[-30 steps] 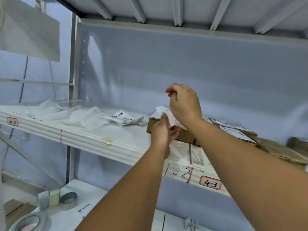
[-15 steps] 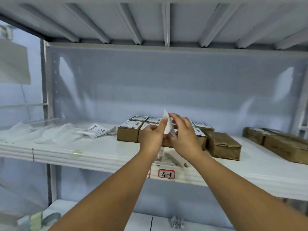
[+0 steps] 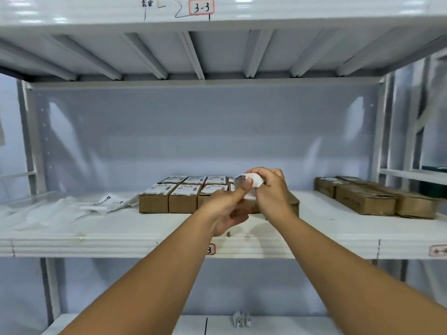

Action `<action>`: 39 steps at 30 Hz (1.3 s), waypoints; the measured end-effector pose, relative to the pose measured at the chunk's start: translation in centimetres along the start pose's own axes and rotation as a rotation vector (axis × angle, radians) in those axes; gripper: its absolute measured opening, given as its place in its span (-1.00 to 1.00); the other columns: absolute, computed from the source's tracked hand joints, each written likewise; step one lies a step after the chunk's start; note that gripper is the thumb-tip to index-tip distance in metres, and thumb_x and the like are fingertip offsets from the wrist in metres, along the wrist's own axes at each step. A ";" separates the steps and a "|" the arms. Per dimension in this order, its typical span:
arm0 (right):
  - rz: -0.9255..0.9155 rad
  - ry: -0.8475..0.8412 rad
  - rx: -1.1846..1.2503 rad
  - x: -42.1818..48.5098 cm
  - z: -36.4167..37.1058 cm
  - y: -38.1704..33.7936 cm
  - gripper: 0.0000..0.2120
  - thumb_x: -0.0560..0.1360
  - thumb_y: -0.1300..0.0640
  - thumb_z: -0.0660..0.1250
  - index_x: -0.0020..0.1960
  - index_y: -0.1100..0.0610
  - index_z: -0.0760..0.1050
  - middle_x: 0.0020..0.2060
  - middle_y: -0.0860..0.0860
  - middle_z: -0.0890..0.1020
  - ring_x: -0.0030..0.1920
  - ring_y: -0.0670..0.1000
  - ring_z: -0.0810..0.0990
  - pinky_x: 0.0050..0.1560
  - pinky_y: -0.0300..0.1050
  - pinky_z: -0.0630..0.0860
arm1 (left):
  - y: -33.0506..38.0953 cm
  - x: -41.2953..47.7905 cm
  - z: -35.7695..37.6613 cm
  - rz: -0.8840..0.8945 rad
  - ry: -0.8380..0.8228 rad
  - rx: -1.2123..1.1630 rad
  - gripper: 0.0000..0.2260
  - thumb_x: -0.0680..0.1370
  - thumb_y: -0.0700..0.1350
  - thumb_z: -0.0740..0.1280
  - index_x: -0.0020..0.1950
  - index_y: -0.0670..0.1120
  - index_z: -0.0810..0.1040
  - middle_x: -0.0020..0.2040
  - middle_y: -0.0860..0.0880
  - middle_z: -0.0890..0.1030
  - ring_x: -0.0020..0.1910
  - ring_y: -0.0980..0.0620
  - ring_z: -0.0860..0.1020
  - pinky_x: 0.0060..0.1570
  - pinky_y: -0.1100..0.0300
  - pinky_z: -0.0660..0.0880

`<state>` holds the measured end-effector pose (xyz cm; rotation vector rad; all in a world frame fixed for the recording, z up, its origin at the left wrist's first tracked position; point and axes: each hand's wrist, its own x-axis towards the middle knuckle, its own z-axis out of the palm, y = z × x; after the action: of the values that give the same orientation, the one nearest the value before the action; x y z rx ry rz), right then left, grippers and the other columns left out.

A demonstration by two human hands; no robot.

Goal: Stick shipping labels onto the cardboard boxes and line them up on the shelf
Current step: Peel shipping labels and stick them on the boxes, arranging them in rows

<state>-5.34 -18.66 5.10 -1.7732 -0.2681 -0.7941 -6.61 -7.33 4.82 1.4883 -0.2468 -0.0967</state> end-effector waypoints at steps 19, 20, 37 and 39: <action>0.283 0.180 0.129 5.0 -5.4 2.9 -0.83 0.56 0.18 0.24 -0.01 0.06 0.22 -0.28 0.00 0.45 -0.31 0.01 0.45 -0.36 -0.12 0.39 | -2.1 3.7 4.7 0.364 0.286 0.161 -0.72 0.52 -0.40 0.22 -0.24 -0.04 0.30 -0.07 -0.08 0.52 -0.04 -0.16 0.60 -0.16 0.09 0.58; 0.262 0.201 0.073 5.4 -5.7 3.5 -0.83 0.56 0.18 0.23 -0.09 0.05 0.22 -0.29 0.00 0.44 -0.31 0.01 0.43 -0.37 -0.14 0.34 | -2.1 4.0 5.0 0.393 0.258 0.198 -0.72 0.53 -0.39 0.21 -0.24 -0.03 0.34 -0.10 -0.03 0.52 -0.09 -0.13 0.61 -0.19 0.12 0.55; 0.312 -0.143 0.259 9.5 -7.2 10.8 -0.63 0.51 0.43 0.18 0.18 0.08 0.49 0.13 -0.02 0.50 -0.09 -0.11 0.52 -0.34 -0.42 0.41 | -4.0 12.4 5.9 0.501 0.313 0.428 -0.76 0.50 -0.22 0.28 -0.10 0.13 0.61 -0.13 0.22 0.62 -0.08 0.26 0.55 -0.08 0.45 0.40; 0.293 -0.111 0.261 9.2 -7.1 11.9 -0.66 0.48 0.46 0.19 0.09 0.13 0.54 -0.05 -0.02 0.58 -0.16 -0.12 0.54 -0.35 -0.45 0.40 | -4.6 12.5 5.7 0.504 0.336 0.435 -0.73 0.48 -0.21 0.28 -0.16 0.17 0.61 -0.16 0.29 0.60 -0.02 0.22 0.56 0.13 0.26 0.45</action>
<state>5.35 -31.21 3.01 -1.5655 -0.1711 -0.4307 4.62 -15.96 1.90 1.7959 -0.3783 0.6424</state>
